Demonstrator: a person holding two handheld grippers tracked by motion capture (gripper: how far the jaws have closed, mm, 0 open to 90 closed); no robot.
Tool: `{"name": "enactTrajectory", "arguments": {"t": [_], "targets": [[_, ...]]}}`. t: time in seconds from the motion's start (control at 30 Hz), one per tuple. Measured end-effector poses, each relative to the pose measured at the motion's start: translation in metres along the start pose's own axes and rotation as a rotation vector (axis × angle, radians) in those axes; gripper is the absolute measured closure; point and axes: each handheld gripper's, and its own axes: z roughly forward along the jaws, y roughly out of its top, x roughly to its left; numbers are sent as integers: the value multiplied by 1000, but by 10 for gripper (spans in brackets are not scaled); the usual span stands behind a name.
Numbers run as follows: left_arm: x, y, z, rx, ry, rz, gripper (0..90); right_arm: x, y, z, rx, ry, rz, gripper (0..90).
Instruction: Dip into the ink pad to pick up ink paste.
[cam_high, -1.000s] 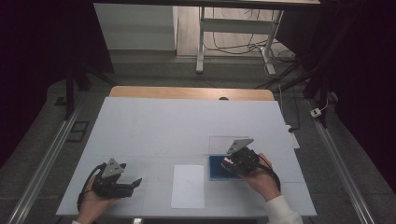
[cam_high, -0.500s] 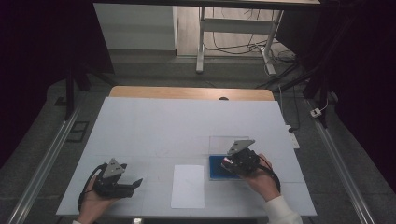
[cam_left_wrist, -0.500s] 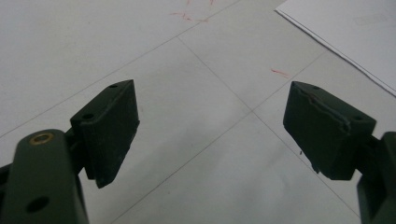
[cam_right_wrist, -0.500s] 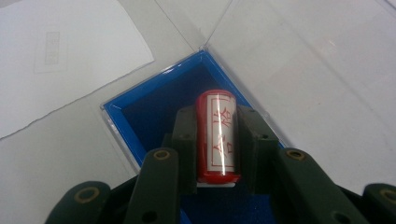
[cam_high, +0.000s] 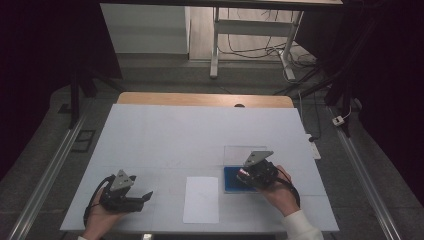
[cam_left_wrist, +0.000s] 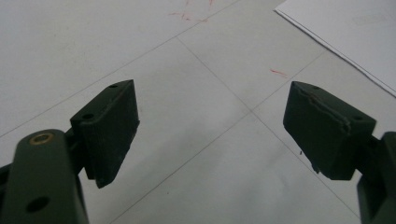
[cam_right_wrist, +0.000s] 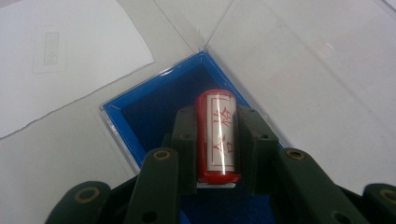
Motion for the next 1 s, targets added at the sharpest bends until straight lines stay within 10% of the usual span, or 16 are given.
{"name": "enactTrajectory", "arguments": {"t": [1.0], "targets": [[2, 0, 0, -7, 21, 5, 185, -4, 8, -25, -162, 21, 89, 696]]}}
